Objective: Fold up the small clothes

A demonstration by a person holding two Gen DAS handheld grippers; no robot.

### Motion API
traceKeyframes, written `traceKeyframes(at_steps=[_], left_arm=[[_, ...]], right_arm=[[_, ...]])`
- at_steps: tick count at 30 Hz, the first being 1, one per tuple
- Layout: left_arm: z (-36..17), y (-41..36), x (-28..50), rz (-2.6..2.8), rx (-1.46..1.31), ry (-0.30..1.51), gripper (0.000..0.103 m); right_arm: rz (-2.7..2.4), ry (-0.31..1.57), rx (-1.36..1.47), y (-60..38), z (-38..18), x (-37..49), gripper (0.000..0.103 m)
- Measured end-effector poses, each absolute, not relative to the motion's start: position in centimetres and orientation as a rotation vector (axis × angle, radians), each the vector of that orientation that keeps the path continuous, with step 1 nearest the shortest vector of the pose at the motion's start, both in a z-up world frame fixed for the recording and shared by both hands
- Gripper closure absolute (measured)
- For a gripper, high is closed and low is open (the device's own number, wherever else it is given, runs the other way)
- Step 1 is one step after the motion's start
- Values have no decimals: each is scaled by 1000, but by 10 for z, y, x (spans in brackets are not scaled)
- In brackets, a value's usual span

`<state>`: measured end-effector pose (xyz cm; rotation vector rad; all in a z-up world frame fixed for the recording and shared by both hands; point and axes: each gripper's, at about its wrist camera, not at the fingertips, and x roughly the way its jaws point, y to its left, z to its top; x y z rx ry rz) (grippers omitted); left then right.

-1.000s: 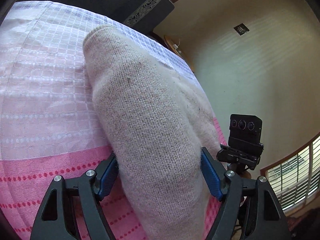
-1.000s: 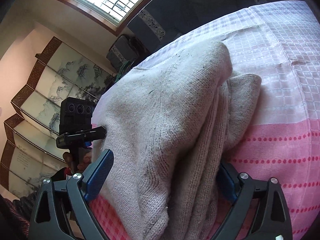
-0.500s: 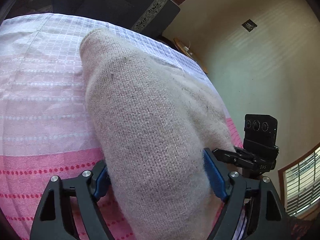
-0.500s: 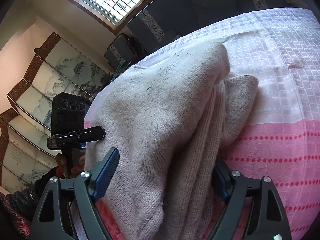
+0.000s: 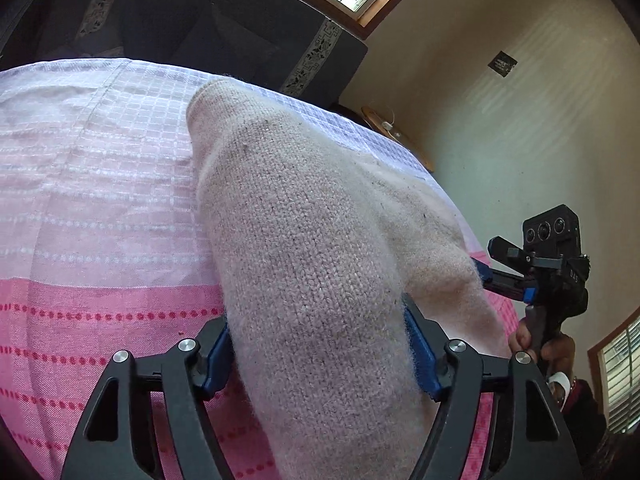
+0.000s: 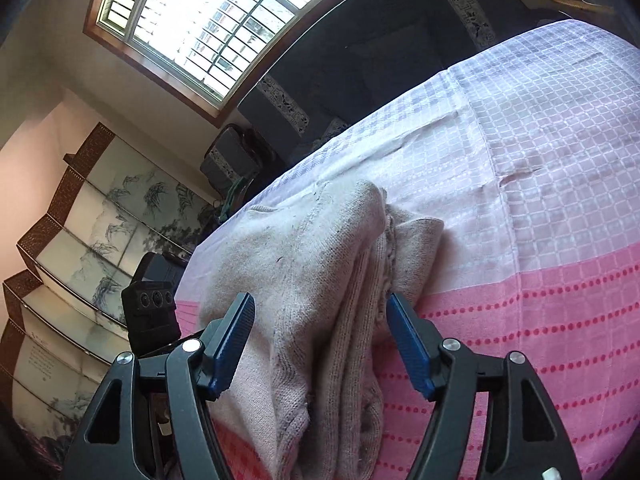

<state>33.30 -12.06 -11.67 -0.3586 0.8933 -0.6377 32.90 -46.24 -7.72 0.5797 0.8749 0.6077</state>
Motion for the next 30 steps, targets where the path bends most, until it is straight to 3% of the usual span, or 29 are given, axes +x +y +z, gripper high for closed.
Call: traceKeyframes(at_steps=[3, 4, 5, 6, 12, 17, 21, 30], left_arm=[[-116, -122, 330, -621, -339, 880, 27], [-117, -122, 330, -622, -343, 880, 27], [-117, -121, 330, -622, -350, 878, 27], [-118, -120, 328, -617, -355, 875, 25], [-119, -113, 322, -601, -358, 861, 19], [-118, -112, 323, -598, -360, 864, 18], [-117, -113, 322, -593, -352, 865, 18], [-117, -113, 323, -594, -352, 866, 18]], right_arm=[[652, 892, 572, -453, -83, 338, 39], [637, 890, 550, -448, -83, 340, 47], [619, 894, 533, -446, -84, 341, 60], [589, 900, 516, -445, -85, 343, 87], [464, 824, 302, -443, -71, 330, 93], [457, 841, 325, -451, -84, 335, 94], [511, 833, 457, -467, -80, 330, 87], [620, 913, 487, -454, -66, 299, 85]])
